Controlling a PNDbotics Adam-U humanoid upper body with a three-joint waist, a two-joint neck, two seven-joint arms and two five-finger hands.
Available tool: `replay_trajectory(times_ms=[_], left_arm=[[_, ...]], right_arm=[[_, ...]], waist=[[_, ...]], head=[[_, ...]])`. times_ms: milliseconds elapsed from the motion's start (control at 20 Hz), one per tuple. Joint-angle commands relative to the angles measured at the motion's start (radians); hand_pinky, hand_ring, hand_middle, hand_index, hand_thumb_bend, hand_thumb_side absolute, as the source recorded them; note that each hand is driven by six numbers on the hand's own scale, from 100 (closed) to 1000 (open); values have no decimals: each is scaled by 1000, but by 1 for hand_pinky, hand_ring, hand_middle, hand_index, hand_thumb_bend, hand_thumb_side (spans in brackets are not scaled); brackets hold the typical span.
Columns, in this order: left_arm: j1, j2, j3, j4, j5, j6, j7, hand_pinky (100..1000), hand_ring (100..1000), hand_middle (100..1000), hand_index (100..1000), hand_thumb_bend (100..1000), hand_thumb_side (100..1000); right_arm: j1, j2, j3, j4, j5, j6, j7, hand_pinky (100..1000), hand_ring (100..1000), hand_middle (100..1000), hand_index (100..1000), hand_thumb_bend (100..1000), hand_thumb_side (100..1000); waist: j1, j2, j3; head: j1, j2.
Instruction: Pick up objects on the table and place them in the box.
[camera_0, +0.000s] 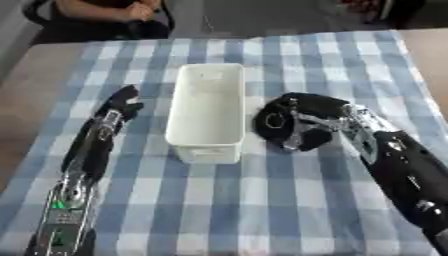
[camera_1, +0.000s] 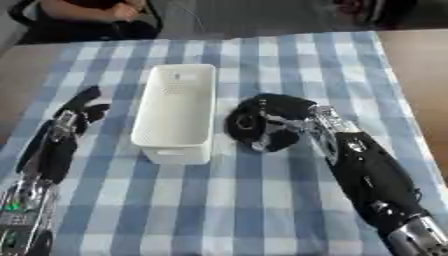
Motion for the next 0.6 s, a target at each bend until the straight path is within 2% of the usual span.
replay_trajectory(times_ms=[50, 100, 150, 200, 250, 300, 350, 450, 500, 550, 600], left_arm=[[-11, 5, -1, -15, 5, -1, -2, 908, 838, 1000, 907, 100, 1000], [-11, 5, -1, -15, 5, -1, -2, 908, 838, 1000, 907, 100, 1000], [-11, 5, -1, -15, 5, -1, -2, 908, 838, 1000, 907, 100, 1000], [-11, 5, -1, -15, 5, -1, -2, 908, 838, 1000, 907, 100, 1000], [-10, 5, -1, -15, 5, -1, -2, 908, 838, 1000, 907, 100, 1000], [-10, 5, -1, -16, 5, -1, -2, 908, 838, 1000, 907, 100, 1000], [-10, 5, -1, -15, 5, -1, -2, 908, 839, 1000, 907, 100, 1000], [-10, 5, -2, -15, 5, -1, -3, 908, 839, 1000, 907, 100, 1000], [-10, 5, -1, -15, 5, -1, -3, 908, 839, 1000, 907, 100, 1000], [-10, 5, -1, -15, 5, -1, -3, 908, 839, 1000, 907, 100, 1000], [-9, 5, -1, -15, 5, -1, -3, 908, 839, 1000, 907, 100, 1000]], right_arm=[[-12, -7, -4, 4, 11, -2, -4, 1000, 933, 913, 695, 268, 729], [-12, -6, -4, 5, 13, -1, -7, 1000, 933, 913, 695, 268, 729], [-11, -7, -4, 5, 15, 0, -11, 998, 927, 906, 648, 199, 653], [-10, -7, -4, 5, 18, 2, -15, 998, 927, 906, 648, 199, 653], [-10, -7, -4, 3, 22, 4, -21, 990, 917, 895, 583, 149, 593], [-9, -8, -4, 2, 26, 6, -28, 988, 915, 892, 568, 143, 583], [-9, -8, -4, 0, 31, 7, -37, 979, 905, 878, 499, 116, 545], [-8, -9, -3, -4, 39, 10, -58, 968, 892, 859, 437, 100, 506], [-8, -10, -3, -6, 43, 12, -68, 971, 896, 865, 454, 100, 517], [-7, -10, -3, -7, 46, 13, -77, 960, 882, 841, 402, 100, 483], [-6, -11, -3, -7, 50, 13, -87, 960, 882, 841, 402, 100, 483]], waist=[[-2, -14, 2], [-2, -14, 2], [-2, -14, 2], [-2, -14, 2], [-2, -14, 2], [-3, -14, 1], [-3, -15, 1], [-3, -15, 1], [-3, -15, 1], [-3, -16, 1], [-3, -16, 0]], head=[[-6, -10], [-6, -10], [-6, -9], [-6, -9], [-6, -9], [-6, -9], [-5, -9], [-5, -8], [-5, -8], [-5, -8], [-5, -9]])
